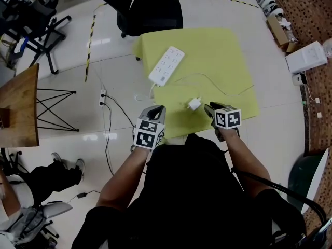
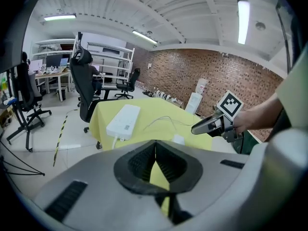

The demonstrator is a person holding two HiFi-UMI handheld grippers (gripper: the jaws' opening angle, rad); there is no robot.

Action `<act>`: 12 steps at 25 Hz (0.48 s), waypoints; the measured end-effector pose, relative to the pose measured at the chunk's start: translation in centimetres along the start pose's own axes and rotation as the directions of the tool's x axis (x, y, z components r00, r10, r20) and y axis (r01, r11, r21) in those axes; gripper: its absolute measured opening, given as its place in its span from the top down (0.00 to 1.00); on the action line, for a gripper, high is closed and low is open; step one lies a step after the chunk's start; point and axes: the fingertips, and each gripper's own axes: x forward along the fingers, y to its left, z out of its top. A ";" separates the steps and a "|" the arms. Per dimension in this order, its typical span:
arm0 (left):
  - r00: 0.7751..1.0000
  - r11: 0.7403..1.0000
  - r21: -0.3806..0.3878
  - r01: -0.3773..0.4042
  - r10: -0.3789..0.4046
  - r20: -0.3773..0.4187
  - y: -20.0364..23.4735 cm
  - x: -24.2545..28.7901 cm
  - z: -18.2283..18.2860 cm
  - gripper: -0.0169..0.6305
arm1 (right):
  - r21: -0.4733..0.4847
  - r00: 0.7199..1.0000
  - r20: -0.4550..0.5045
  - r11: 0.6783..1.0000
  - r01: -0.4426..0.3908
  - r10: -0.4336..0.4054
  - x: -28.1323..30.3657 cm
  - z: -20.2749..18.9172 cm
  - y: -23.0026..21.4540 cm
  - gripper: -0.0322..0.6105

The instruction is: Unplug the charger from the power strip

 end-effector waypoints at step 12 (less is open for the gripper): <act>0.998 0.999 -0.044 -0.031 0.034 0.059 -3.4 -2.8 2.0 0.96 | -0.136 0.902 0.297 0.949 -0.284 0.312 -9.2 6.6 9.2 0.95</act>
